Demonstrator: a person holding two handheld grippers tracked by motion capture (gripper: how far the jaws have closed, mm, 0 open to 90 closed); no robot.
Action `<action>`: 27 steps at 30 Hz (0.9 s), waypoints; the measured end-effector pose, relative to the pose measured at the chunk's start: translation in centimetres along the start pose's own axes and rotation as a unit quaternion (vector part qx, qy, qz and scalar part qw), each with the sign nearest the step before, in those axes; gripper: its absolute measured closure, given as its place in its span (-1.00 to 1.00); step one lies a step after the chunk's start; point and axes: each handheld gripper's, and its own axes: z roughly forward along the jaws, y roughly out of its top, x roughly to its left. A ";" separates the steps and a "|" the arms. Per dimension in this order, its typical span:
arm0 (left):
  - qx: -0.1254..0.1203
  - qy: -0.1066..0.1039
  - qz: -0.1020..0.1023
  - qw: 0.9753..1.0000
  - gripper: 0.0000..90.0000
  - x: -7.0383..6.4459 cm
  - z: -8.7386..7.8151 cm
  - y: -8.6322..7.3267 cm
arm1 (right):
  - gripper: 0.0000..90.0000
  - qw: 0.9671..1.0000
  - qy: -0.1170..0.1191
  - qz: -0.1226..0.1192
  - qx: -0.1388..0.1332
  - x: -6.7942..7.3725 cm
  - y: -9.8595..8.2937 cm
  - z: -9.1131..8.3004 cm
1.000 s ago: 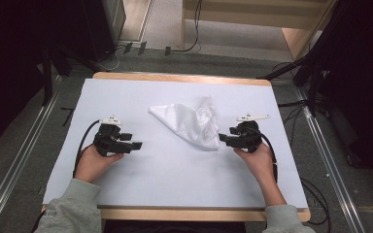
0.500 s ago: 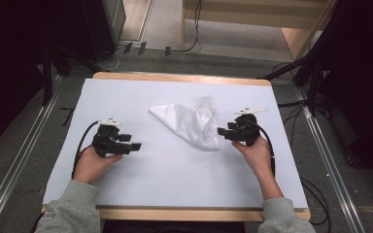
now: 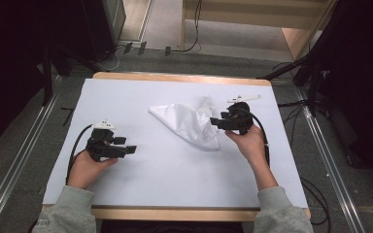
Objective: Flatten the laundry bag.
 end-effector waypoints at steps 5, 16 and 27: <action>-0.003 0.007 -0.008 1.000 -0.18 0.2 -0.4 -0.5 | 0.05 1.000 0.009 0.004 0.005 0.0 0.9 1.6; -0.005 0.010 -0.012 1.000 -0.17 0.3 -0.9 -0.8 | 0.95 0.998 0.051 -0.023 0.008 1.5 0.7 3.1; -0.010 0.008 -0.010 1.000 -0.17 0.3 -0.8 -0.5 | 0.95 0.995 0.069 -0.077 -0.004 5.4 0.1 2.4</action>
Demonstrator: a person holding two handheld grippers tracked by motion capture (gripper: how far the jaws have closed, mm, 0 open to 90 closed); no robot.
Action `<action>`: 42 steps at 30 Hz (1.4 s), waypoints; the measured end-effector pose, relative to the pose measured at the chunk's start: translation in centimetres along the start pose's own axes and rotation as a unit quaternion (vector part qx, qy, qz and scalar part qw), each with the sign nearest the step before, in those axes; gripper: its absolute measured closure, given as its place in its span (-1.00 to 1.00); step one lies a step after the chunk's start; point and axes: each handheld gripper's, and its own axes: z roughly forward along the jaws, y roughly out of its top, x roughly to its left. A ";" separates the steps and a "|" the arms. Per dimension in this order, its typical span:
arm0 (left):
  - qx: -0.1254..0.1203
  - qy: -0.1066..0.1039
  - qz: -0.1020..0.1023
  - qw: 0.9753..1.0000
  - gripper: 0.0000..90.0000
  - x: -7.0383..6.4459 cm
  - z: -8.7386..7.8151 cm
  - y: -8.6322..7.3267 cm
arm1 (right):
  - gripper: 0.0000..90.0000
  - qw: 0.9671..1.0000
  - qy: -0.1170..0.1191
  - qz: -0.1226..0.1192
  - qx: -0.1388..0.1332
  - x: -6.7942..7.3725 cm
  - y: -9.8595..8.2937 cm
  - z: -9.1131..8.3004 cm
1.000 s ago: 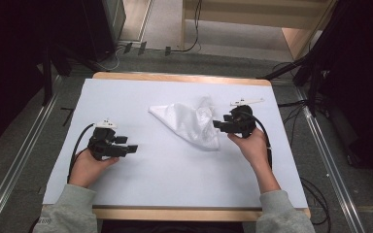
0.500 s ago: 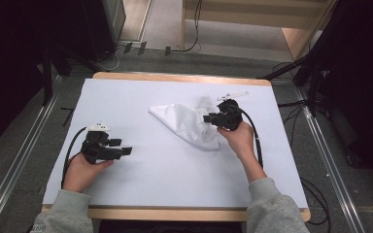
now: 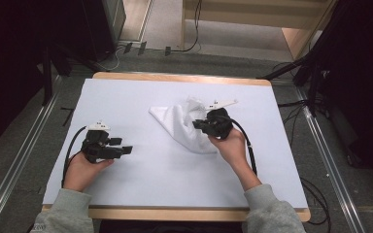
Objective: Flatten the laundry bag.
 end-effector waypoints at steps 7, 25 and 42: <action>0.002 -0.001 0.003 1.000 -0.17 0.0 0.1 0.2 | 0.95 1.000 0.015 -0.013 -0.003 1.7 -0.6 0.3; 0.003 -0.011 0.008 1.000 -0.17 -0.1 0.7 1.0 | 0.95 0.997 0.057 -0.038 0.036 5.2 -2.4 2.9; -0.006 -0.020 0.006 1.000 -0.11 0.2 1.2 2.2 | 0.95 0.993 0.081 -0.044 0.074 7.4 -4.6 4.6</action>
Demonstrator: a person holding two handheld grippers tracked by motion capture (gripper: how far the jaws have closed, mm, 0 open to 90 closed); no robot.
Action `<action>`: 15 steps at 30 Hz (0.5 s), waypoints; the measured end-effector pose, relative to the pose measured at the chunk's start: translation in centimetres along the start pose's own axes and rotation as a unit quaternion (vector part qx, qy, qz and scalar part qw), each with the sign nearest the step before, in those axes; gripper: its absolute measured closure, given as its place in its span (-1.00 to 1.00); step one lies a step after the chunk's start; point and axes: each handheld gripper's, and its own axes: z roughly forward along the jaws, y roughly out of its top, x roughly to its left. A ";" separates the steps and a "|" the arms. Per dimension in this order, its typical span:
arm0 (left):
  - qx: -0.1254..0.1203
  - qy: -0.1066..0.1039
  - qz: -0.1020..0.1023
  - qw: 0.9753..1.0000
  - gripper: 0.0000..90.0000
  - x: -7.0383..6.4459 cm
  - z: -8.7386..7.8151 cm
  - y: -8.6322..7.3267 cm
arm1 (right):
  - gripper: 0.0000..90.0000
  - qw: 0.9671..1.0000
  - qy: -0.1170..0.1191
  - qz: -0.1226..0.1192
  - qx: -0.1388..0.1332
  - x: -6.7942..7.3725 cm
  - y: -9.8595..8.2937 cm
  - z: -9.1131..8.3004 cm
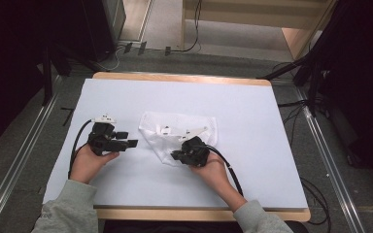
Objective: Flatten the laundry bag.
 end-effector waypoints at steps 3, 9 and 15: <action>-0.002 -0.003 0.002 1.000 -0.11 0.0 0.2 0.2 | 0.95 1.000 0.004 -0.003 0.003 0.4 -0.2 0.2; 0.000 -0.008 0.010 1.000 -0.11 -0.2 0.6 0.7 | 0.84 1.000 0.014 0.002 0.003 0.6 -0.3 -0.3; -0.003 -0.012 0.016 1.000 -0.11 -0.6 0.7 1.0 | 0.69 1.000 0.012 -0.013 -0.010 1.3 -0.1 -2.2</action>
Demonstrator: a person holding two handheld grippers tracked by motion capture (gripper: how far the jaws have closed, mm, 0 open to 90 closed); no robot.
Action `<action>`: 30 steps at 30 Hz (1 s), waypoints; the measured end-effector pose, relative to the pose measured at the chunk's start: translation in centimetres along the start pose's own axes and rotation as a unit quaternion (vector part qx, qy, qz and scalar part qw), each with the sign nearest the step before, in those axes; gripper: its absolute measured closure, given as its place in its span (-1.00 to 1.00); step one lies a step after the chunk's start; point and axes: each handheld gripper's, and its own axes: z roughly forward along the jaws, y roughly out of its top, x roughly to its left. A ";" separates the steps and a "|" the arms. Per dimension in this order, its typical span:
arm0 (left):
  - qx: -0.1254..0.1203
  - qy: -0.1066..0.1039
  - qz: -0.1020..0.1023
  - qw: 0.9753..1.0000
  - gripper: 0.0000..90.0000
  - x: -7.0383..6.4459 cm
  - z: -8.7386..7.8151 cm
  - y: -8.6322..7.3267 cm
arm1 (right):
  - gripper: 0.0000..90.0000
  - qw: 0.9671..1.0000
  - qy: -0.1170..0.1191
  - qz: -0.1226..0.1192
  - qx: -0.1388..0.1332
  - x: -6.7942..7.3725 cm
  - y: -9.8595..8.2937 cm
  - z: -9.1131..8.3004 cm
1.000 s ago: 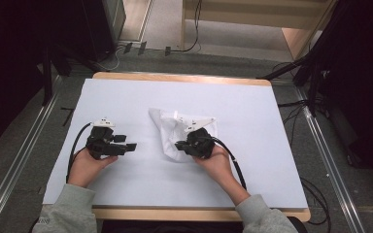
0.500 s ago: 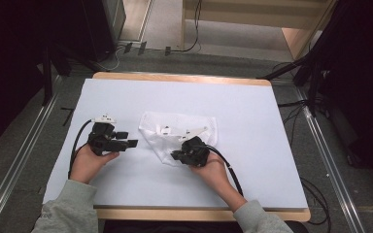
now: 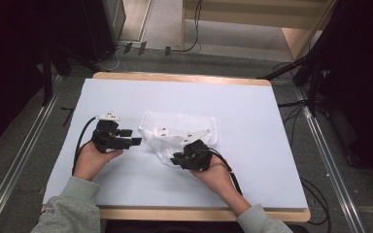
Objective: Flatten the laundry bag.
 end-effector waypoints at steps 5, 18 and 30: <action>-0.004 -0.011 0.003 1.000 -0.11 -0.5 0.2 0.4 | 0.66 1.000 -0.007 0.002 -0.016 -0.1 0.1 -2.2; 0.005 -0.030 0.010 0.999 -0.12 -1.9 2.6 1.2 | 0.67 0.994 -0.071 0.055 -0.055 -5.0 -0.8 -7.4; 0.023 -0.041 -0.013 0.999 0.33 -1.7 4.3 1.5 | 0.41 0.984 -0.132 0.108 -0.044 -10.9 -2.4 -7.2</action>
